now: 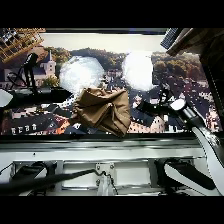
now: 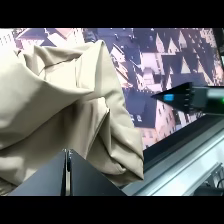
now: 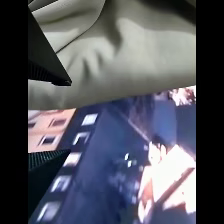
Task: Fold the clothes and pants, and hang the long-sleeved shirts on hangers.
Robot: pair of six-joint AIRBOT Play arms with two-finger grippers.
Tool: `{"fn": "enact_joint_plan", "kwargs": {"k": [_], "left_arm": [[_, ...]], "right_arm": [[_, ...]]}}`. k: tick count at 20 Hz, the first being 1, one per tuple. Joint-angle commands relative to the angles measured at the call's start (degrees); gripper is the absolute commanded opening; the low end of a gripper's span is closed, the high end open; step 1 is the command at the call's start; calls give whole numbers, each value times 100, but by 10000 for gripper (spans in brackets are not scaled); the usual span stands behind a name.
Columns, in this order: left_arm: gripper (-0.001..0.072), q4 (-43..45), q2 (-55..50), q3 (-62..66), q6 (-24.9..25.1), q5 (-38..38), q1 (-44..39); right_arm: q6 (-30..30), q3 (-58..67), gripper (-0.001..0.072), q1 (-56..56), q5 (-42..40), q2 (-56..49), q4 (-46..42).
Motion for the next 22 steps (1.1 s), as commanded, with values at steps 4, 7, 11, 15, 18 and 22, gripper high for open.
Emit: {"fn": "enact_joint_plan", "kwargs": {"k": [4, 7, 11, 15, 18, 22], "left_arm": [[27, 203, -11, 0, -2, 59, -9], [26, 291, -11, 0, -2, 92, -9], [26, 282, -11, 0, -2, 103, -7], [26, 280, -11, 0, -4, 101, -9], [26, 278, -11, 0, -4, 98, -9], [26, 278, -11, 0, -4, 101, -9]], "right_arm": [[-1567, -96, 486, -15, 9, -1075, 2116], [-1576, -96, 485, 262, -39, -1237, 2288], [-1576, -26, 454, 848, -195, -1497, 2710], [-1552, 190, 130, 1322, -280, -1591, 2946], [-1469, 319, 26, 1139, -136, -1220, 2857], [-361, 664, 24, 358, -50, -326, 1716]]}}
